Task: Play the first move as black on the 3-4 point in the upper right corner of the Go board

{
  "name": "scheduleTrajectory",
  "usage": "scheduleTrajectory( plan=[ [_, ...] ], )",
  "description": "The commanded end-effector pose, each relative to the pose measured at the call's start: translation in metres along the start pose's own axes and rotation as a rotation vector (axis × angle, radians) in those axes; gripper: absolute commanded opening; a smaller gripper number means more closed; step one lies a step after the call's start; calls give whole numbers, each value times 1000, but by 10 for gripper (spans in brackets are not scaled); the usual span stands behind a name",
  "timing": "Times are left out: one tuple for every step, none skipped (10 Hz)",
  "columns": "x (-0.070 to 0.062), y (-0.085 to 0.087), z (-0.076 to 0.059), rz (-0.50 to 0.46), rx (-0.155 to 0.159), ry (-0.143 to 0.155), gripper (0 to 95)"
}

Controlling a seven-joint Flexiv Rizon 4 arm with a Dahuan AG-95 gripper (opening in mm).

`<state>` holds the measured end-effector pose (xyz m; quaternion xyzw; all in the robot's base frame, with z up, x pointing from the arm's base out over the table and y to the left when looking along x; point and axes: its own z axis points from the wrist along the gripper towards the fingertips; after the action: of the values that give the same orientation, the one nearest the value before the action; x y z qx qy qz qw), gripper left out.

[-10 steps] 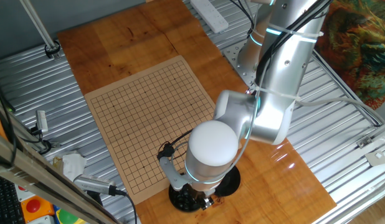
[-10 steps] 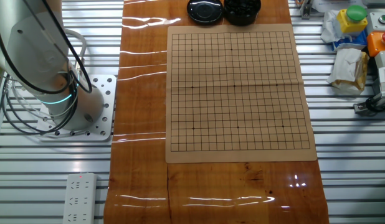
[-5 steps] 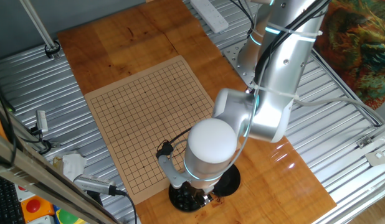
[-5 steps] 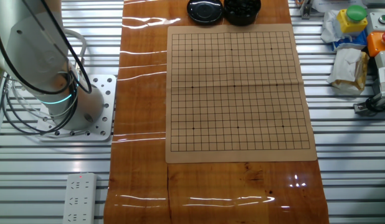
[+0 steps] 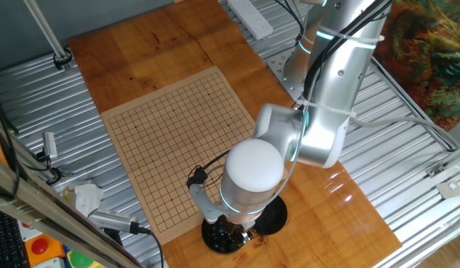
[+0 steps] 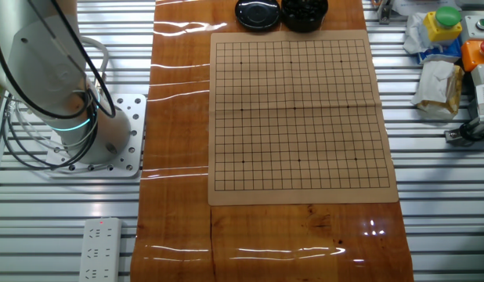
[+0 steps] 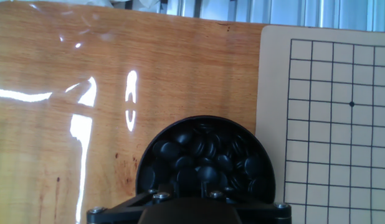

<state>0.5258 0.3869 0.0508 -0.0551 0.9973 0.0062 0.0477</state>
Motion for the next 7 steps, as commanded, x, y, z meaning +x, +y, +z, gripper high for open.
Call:
scheduleTrajectory(
  plan=[
    [-3, 0, -1, 1, 1, -3, 190],
    [-4, 0, -1, -1, 2, -3, 190],
    [-4, 0, 0, -1, 3, -5, 190],
    [-4, 0, 2, -1, 3, -6, 190],
    [-4, 0, 3, -3, 3, -7, 190],
    [-4, 0, 4, -5, 3, -8, 190],
    [-4, 0, 4, -5, 3, -9, 190]
  ],
)
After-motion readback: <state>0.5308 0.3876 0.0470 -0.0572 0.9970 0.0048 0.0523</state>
